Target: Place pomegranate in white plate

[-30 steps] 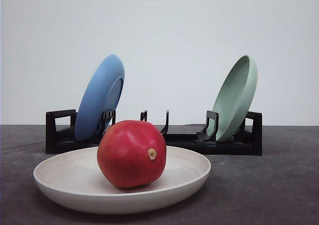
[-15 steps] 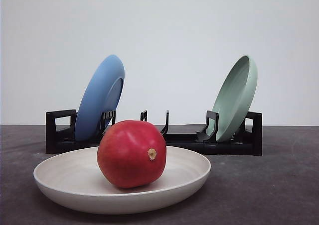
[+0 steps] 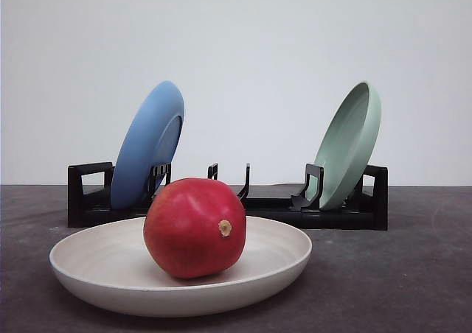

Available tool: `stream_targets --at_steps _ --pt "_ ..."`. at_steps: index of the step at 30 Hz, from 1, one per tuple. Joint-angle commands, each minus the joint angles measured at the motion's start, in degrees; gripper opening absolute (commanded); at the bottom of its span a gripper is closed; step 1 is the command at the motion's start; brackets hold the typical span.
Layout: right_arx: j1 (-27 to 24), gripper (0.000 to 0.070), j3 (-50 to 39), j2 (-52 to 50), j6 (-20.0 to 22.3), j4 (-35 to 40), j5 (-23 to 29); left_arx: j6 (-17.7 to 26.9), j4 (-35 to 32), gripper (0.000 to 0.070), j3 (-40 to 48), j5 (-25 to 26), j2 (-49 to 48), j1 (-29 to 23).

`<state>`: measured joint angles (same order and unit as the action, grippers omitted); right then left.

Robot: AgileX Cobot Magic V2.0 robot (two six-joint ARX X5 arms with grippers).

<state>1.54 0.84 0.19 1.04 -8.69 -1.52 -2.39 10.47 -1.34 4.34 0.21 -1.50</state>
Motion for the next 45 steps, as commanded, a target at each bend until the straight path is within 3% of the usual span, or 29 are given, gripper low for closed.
stream_targets --at_steps 1,45 --pt "0.00 0.0015 -0.24 0.02 -0.81 0.57 0.04 0.28 0.08 0.0000 0.66 -0.31 -0.04 -0.09" --pt "0.00 0.0015 -0.24 0.02 -0.81 0.57 0.04 0.28 0.08 0.0000 0.66 -0.31 -0.04 -0.09"
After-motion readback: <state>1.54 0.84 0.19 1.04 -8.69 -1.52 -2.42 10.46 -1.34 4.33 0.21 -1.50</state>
